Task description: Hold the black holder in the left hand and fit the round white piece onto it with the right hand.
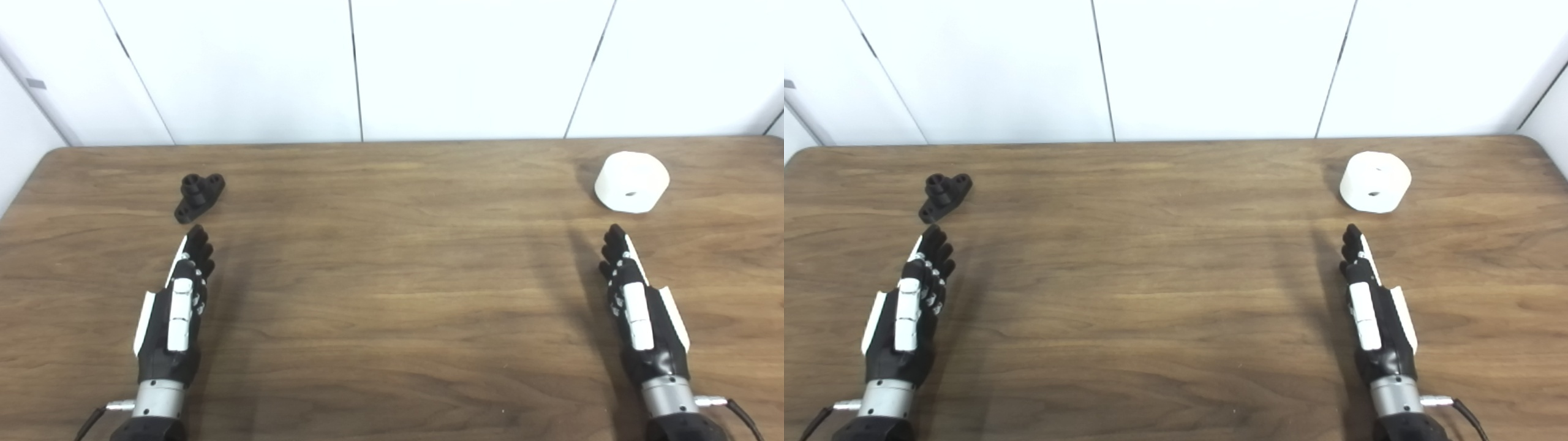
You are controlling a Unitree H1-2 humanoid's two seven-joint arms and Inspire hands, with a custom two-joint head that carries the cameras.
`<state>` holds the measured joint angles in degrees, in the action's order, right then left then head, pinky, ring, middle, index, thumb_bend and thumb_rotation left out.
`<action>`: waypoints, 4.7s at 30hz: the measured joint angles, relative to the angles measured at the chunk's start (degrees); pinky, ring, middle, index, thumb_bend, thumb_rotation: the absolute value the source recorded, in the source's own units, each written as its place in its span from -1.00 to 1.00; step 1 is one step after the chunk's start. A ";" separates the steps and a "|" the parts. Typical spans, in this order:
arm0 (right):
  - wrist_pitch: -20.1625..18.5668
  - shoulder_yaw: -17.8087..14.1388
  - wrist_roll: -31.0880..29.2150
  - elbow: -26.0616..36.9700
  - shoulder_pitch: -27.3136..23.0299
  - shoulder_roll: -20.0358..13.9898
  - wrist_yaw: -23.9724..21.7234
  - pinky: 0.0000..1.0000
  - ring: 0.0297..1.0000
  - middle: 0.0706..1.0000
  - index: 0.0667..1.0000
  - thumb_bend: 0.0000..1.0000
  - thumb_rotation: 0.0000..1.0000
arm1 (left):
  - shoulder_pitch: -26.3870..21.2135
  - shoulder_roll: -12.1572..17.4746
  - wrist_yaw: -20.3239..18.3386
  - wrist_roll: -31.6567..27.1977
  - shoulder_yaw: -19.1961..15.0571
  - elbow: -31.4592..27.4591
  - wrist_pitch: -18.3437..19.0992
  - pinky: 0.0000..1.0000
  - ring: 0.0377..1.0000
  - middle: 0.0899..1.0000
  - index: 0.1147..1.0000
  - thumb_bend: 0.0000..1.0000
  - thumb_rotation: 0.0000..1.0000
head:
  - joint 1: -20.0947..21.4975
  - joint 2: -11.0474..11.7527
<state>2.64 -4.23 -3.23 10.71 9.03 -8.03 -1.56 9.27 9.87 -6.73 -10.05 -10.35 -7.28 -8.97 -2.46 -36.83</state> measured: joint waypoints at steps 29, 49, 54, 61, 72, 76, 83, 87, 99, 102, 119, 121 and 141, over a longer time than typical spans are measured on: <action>0.95 -0.63 -0.85 -0.04 0.74 -1.51 -1.77 1.00 1.00 0.97 1.00 0.25 1.00 | 3.16 -2.22 2.28 4.26 1.56 -4.32 3.27 0.99 1.00 1.00 0.95 0.20 0.91 | -9.93 5.01; 0.99 -2.04 -3.79 -0.78 0.62 -2.56 -3.85 1.00 1.00 1.00 1.00 0.29 1.00 | 3.26 -2.53 4.02 6.50 3.69 -4.02 2.25 1.00 1.00 1.00 0.93 0.14 0.92 | -15.64 8.44; 1.17 -2.03 -3.97 -1.23 0.31 -2.64 -4.10 1.00 1.00 1.00 1.00 0.24 1.00 | 3.17 -2.52 4.28 8.69 4.15 -3.96 1.89 0.99 1.00 1.00 0.92 0.11 0.90 | -16.78 9.40; 1.42 -1.99 -3.84 -1.67 0.19 -2.84 -4.40 1.00 1.00 1.00 1.00 0.36 1.00 | 3.19 -2.61 4.81 10.82 4.45 -3.97 2.03 0.96 1.00 1.00 0.93 0.18 0.59 | -18.02 9.49; 1.14 -2.39 -4.29 -1.81 -0.09 -2.51 -4.29 1.00 1.00 1.00 1.00 0.28 1.00 | 3.66 -2.93 8.38 19.93 4.43 -12.17 9.98 0.83 0.93 0.90 0.89 0.28 0.12 | -20.12 11.15; 1.16 -2.47 -4.27 -1.91 -0.04 -2.54 -4.29 1.00 1.00 1.00 1.00 0.33 1.00 | 3.36 -2.66 9.06 21.19 3.29 -13.64 12.26 0.93 0.97 0.90 0.87 0.24 0.11 | -21.53 13.36; 1.49 -2.63 -4.26 -2.59 -0.41 -2.58 -4.30 1.00 1.00 1.00 1.00 0.26 1.00 | 2.40 -2.64 9.13 21.13 2.47 -13.38 12.85 0.86 0.97 0.91 0.89 0.21 0.12 | -22.23 14.32; 1.84 -2.84 -4.23 -3.46 -1.08 -2.84 -4.33 1.00 1.00 1.00 1.00 0.26 1.00 | 1.68 -2.75 9.21 21.39 2.59 -12.75 12.75 0.84 0.94 0.91 0.88 0.28 0.12 | -23.20 15.73; 2.79 -3.24 -4.48 -4.88 -2.29 -3.14 -4.42 1.00 1.00 1.00 1.00 0.33 1.00 | -5.63 -1.01 11.48 30.54 0.53 -10.95 17.69 0.76 0.88 0.90 0.85 0.62 -0.01 | -22.68 15.65; 2.79 -3.27 -4.48 -4.87 -2.24 -3.16 -4.41 1.00 1.00 1.00 1.00 0.33 1.00 | -7.91 1.00 11.86 35.61 0.15 -9.92 21.40 0.79 0.87 0.86 0.82 0.62 -0.11 | -22.32 15.38; 2.63 -3.31 -4.20 -4.52 -1.88 -3.22 -4.32 1.00 1.00 1.00 1.00 0.34 1.00 | -18.55 11.89 17.51 42.55 0.53 7.37 20.64 0.76 0.87 0.78 0.68 0.79 -0.04 | -21.53 13.97; 2.48 -3.33 -3.97 -4.34 -1.62 -3.24 -4.31 1.00 1.00 1.00 1.00 0.32 1.00 | -19.80 13.19 17.97 44.18 1.38 9.69 20.86 0.86 0.88 0.78 0.66 0.81 0.03 | -21.36 13.80; 2.32 -3.40 -3.00 -3.28 -0.62 -3.04 -4.30 1.00 1.00 1.00 1.00 0.31 1.00 | -26.28 15.33 15.75 46.15 7.09 22.14 29.77 1.00 0.93 0.84 0.55 1.00 0.01 | -20.48 12.22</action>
<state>4.96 -7.64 -6.23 7.43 8.41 -11.08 -5.86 -17.01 25.20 9.02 36.10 -3.26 14.86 20.80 -22.94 -24.61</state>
